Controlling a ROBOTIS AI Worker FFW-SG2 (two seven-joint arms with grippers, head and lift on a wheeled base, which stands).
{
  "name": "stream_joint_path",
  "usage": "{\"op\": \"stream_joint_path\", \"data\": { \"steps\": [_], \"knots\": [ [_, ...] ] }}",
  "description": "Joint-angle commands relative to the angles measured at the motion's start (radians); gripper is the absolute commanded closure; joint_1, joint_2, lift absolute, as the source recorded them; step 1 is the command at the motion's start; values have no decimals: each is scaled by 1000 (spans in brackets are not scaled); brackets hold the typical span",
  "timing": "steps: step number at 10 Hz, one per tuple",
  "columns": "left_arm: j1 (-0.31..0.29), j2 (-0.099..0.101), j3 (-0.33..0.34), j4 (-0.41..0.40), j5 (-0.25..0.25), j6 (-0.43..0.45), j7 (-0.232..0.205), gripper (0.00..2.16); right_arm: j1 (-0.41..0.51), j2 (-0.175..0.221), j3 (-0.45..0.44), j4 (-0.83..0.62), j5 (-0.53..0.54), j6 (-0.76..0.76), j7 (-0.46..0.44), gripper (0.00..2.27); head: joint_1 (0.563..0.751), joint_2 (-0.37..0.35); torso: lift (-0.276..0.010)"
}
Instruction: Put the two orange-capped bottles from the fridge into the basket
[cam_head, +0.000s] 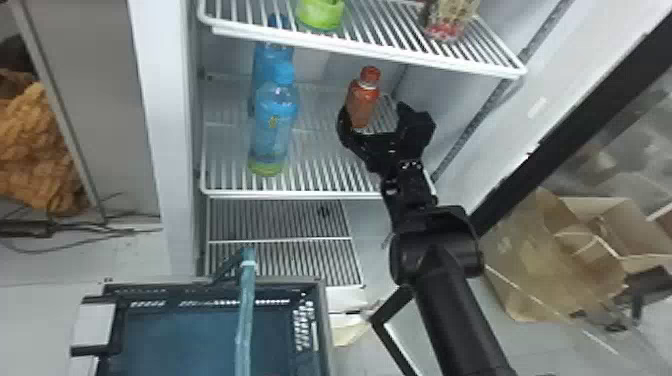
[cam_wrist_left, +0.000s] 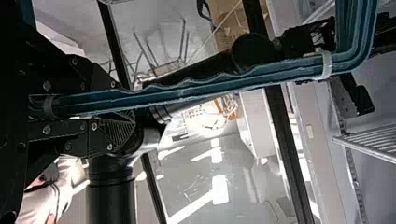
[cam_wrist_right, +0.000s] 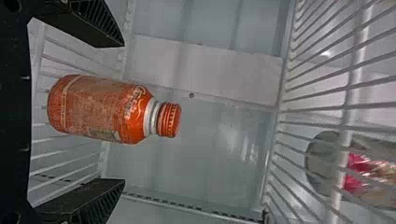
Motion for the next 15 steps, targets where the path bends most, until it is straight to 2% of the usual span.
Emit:
{"op": "stream_joint_path", "data": {
  "steps": [1,5,7,9,10,11,12,15],
  "knots": [
    [0,-2,-2,1,0,-2,0,1197,-32,-5,0,45,-15,-2,-7,-2,695,-350,-235],
    [-2,-2,-4,3,0,-4,0,1197,-118,-13,20,158,-35,-20,-21,-2,695,-350,-235],
    [-7,-2,-10,8,0,-4,0,1197,-167,-16,28,239,-43,-34,-38,102,695,-350,-235],
    [-12,-2,-16,13,4,-4,0,1197,-224,-28,78,322,-81,-93,-36,117,695,-350,-235],
    [-17,-2,-18,15,4,-4,0,1197,-236,-28,78,342,-83,-106,-36,222,695,-350,-235],
    [-17,-2,-18,15,4,-4,0,1197,-253,-31,82,364,-87,-108,-34,618,695,-350,-235],
    [-20,-2,-20,18,4,-4,0,1197,-253,-31,84,367,-89,-110,-34,883,695,-350,-235],
    [-20,-2,-18,18,6,-2,0,1197,-251,-31,94,367,-121,-133,-34,880,695,-350,-235]
  ]
}}
